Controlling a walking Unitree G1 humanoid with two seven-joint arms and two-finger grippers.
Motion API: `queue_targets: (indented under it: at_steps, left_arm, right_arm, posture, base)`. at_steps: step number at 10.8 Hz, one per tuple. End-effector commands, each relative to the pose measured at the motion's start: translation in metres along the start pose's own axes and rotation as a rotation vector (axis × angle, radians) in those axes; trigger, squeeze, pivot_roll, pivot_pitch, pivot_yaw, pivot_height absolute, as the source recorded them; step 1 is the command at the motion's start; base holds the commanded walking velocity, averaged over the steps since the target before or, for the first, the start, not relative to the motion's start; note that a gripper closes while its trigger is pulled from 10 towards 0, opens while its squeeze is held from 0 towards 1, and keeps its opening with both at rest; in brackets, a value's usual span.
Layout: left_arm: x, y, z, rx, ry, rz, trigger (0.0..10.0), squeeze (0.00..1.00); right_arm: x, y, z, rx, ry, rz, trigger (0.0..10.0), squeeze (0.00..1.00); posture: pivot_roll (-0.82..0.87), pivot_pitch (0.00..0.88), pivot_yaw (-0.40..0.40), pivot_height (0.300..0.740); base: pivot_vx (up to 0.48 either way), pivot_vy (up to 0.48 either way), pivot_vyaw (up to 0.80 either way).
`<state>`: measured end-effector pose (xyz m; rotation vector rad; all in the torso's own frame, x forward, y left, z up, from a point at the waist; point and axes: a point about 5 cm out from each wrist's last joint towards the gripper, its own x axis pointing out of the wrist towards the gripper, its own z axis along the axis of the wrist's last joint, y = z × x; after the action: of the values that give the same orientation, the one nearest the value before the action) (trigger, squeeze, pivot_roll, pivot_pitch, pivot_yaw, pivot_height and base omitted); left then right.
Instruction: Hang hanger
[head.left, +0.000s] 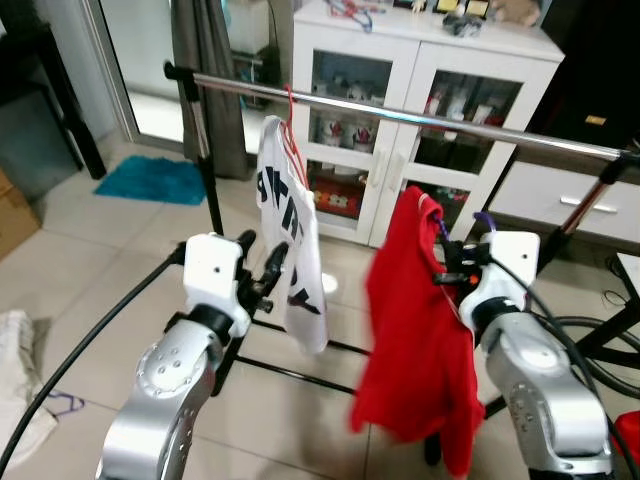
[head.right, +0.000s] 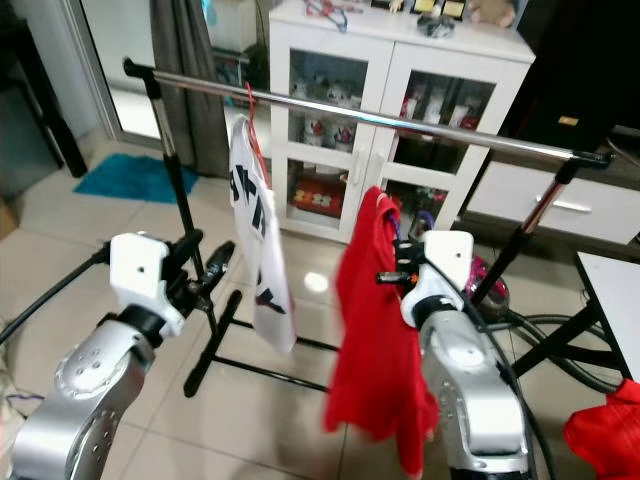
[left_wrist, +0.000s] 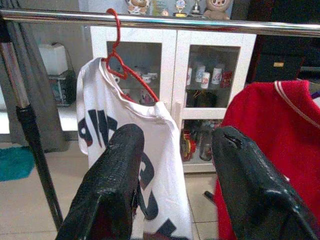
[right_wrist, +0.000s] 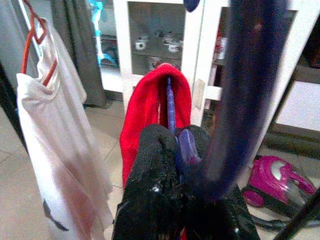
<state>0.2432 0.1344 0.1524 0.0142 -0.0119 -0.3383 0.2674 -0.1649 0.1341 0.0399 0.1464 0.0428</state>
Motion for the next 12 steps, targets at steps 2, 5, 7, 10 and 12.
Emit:
queue_targets:
  at_steps: [2, 5, 7, 10, 12]
  left_arm:
    - [0.003, 0.001, 0.007, 0.007, -0.022, -0.018, 10.0, 0.00]
    - [0.009, -0.005, 0.004, 0.004, -0.020, -0.071, 10.0, 0.00]
    - [0.012, -0.003, 0.006, 0.016, -0.027, -0.082, 10.0, 0.00]
    - [0.011, -0.003, 0.008, 0.027, -0.030, -0.102, 10.0, 0.00]
    - [0.007, -0.011, 0.012, 0.003, -0.048, -0.190, 10.0, 0.00]
  right_arm:
    - [0.003, -0.003, 0.011, -0.013, -0.028, -0.048, 10.0, 0.00]
    - [0.003, -0.009, 0.016, -0.001, -0.052, -0.066, 10.0, 0.00]
    - [0.006, -0.005, 0.018, -0.005, -0.058, -0.052, 10.0, 0.00]
    - [0.014, 0.000, 0.028, -0.017, -0.093, -0.029, 10.0, 0.00]
    - [0.014, 0.000, 0.034, -0.022, -0.121, -0.036, 10.0, 0.00]
  posture:
    - [0.09, 0.016, -0.063, 0.740]
    - [0.08, 0.000, -0.037, 0.740]
    - [0.09, 0.000, -0.033, 0.740]
    - [0.10, 0.000, -0.039, 0.740]
    - [0.11, 0.000, -0.041, 0.740]
  base:
    - [0.441, 0.000, 0.80]
    - [0.474, 0.000, 0.00]
    - [0.480, 0.000, 0.00]
    - [0.477, 0.000, 0.00]
    - [0.000, 0.000, 0.00]
